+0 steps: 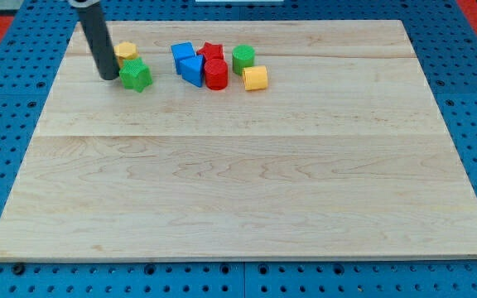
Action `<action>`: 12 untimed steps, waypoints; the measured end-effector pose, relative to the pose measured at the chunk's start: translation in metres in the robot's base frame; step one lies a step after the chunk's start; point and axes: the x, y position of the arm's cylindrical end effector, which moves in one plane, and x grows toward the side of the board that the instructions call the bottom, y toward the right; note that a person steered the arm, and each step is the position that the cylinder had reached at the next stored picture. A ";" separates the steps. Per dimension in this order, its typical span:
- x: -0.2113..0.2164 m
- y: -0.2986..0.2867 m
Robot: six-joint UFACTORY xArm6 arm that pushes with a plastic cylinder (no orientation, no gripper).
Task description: Separate the green star towards the bottom from a group of blocks
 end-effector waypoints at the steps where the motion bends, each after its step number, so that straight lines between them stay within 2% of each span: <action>1: -0.009 -0.005; 3: -0.024 0.040; 4: 0.007 0.058; 5: 0.092 0.062; 6: 0.096 0.037; 7: 0.075 0.006; 8: 0.035 0.057; 9: 0.031 0.086; 10: 0.074 0.123; 11: 0.097 0.158; 12: 0.067 0.165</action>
